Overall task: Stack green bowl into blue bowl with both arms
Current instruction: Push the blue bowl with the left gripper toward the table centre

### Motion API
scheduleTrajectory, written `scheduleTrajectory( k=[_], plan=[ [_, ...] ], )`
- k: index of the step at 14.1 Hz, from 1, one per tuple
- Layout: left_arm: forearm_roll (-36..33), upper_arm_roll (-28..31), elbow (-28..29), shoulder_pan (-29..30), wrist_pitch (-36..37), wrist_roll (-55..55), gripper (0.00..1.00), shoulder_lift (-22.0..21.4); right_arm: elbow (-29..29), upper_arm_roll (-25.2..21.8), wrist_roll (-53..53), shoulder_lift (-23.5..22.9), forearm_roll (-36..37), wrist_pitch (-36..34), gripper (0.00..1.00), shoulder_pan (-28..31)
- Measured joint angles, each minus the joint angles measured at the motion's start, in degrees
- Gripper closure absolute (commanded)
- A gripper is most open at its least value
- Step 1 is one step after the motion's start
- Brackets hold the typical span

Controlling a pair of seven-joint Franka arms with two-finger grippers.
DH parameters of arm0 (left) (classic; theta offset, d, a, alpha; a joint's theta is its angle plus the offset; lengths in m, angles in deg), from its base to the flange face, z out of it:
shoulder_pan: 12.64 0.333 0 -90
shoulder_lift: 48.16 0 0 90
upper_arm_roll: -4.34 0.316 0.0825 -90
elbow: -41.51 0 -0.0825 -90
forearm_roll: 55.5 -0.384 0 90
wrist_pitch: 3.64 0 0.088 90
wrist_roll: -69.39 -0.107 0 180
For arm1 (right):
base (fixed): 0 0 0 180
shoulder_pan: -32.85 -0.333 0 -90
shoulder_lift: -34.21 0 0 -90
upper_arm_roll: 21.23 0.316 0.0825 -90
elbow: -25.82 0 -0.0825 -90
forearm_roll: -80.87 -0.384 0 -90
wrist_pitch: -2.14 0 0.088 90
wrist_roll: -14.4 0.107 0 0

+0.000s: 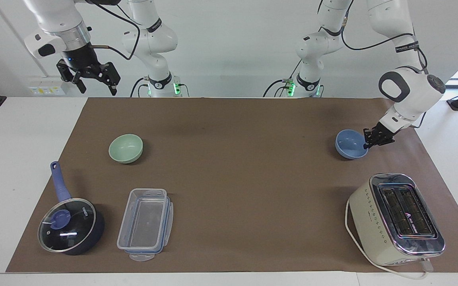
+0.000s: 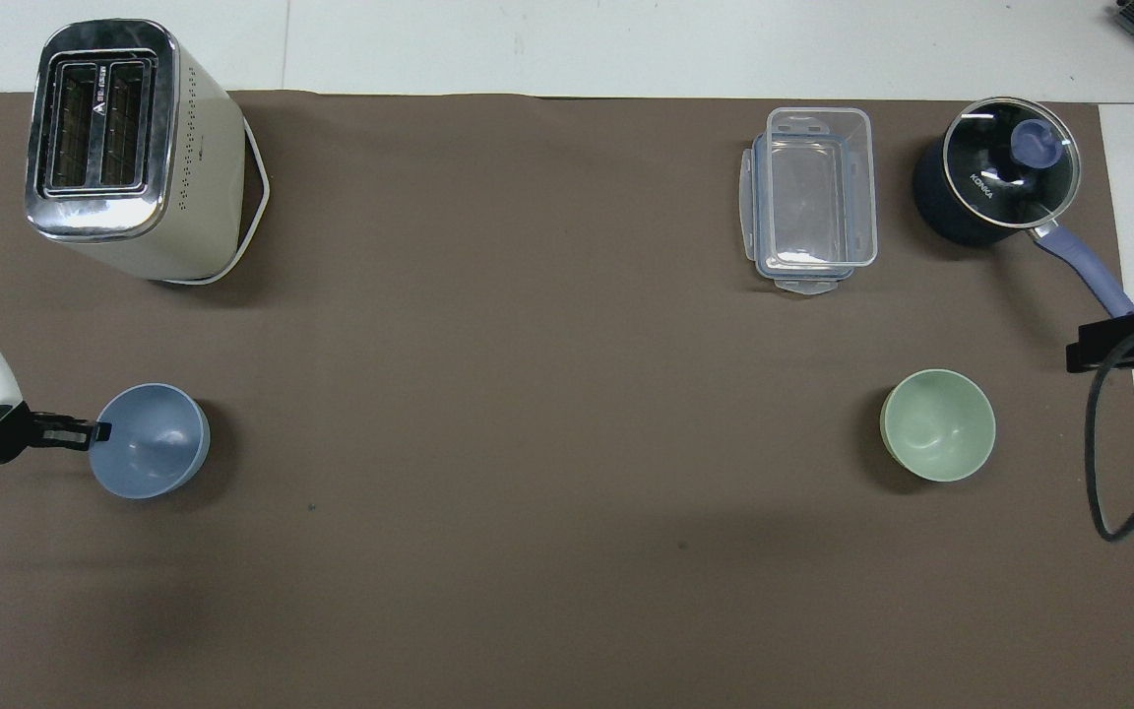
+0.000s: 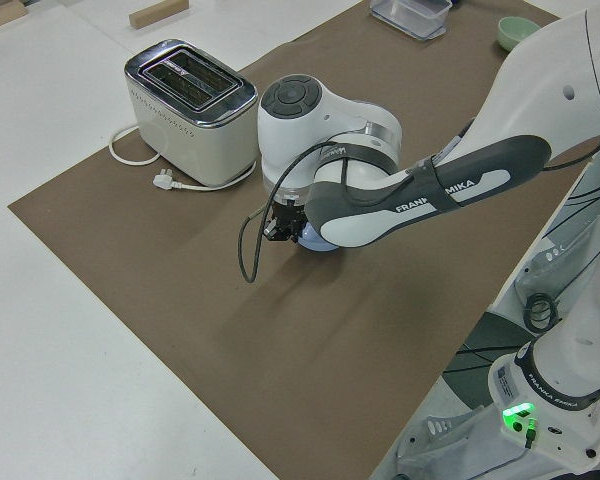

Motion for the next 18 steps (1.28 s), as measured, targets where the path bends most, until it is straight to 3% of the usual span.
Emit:
scheduleTrajectory(
  k=[7,11,18],
  plan=[
    [0.08,-1.05,-0.05,-3.67,2.63,0.36,1.0,-4.82,0.0,0.01,-0.05,0.0,0.0,0.0,0.0,0.0],
    [0.21,-1.31,0.25,-11.46,3.06,6.69,1.0,-6.72,0.04,-0.02,-1.69,0.0,0.0,-0.33,0.0,0.0],
    [0.28,-1.52,0.77,-28.36,-0.9,30.68,1.0,-6.57,0.25,0.03,-2.13,0.02,0.0,-0.46,0.0,0.03]
  ],
)
